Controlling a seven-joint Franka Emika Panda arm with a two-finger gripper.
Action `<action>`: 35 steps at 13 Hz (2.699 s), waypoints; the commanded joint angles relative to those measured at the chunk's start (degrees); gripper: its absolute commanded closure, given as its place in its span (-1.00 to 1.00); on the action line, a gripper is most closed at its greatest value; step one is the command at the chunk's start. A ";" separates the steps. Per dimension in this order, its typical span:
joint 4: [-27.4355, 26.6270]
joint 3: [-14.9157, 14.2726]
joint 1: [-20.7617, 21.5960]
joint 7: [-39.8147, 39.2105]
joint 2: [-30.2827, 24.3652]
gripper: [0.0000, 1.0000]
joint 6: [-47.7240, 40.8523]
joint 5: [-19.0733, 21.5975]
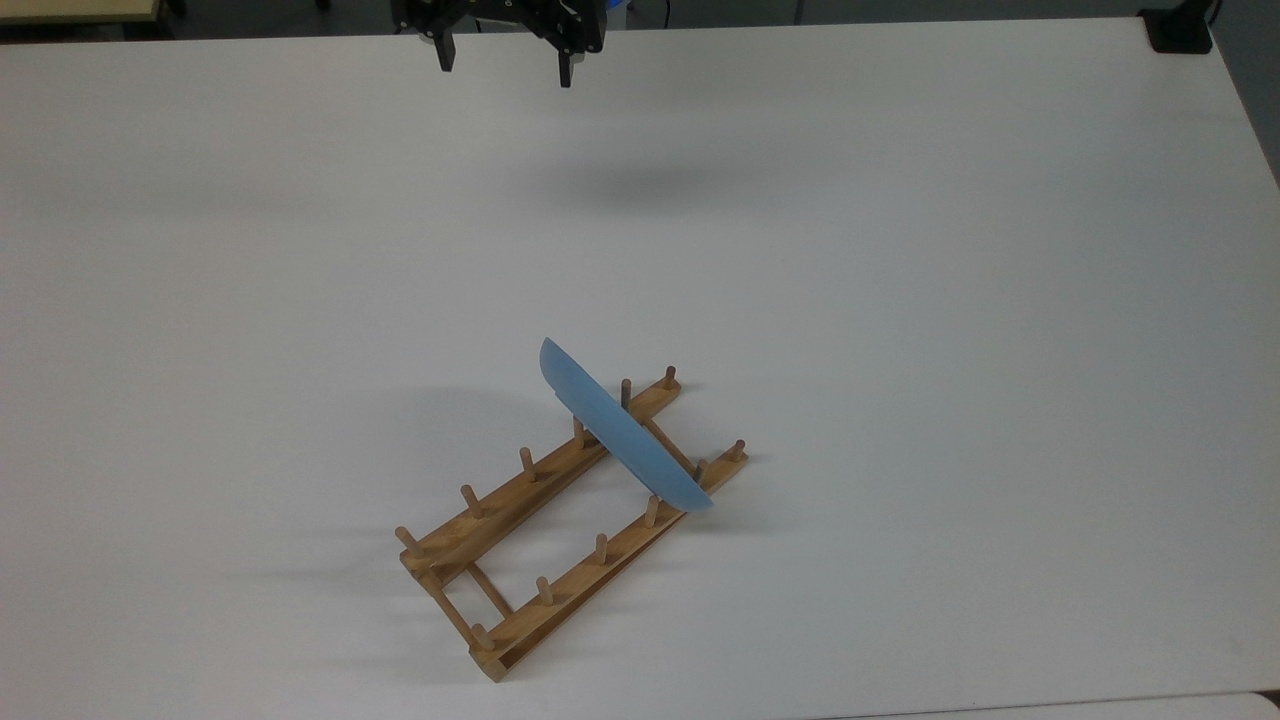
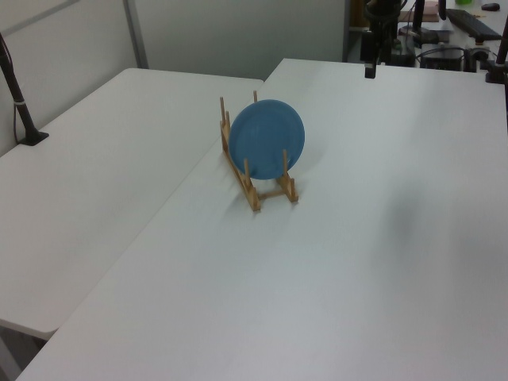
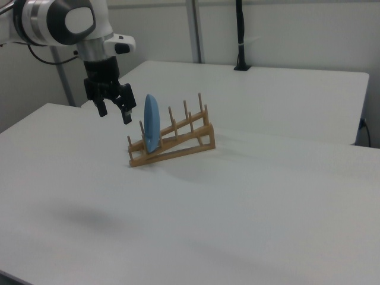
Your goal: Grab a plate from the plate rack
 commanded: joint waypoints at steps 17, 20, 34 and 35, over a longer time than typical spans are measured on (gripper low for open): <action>2.57 -0.25 6.50 -5.11 10.33 -0.86 31.79 -14.63; 2.40 -0.34 6.76 -3.88 12.08 -0.54 35.93 -19.57; 2.40 -0.25 8.08 4.83 18.33 0.90 39.11 -31.44; 2.31 -0.25 8.08 4.83 18.24 0.98 39.11 -31.97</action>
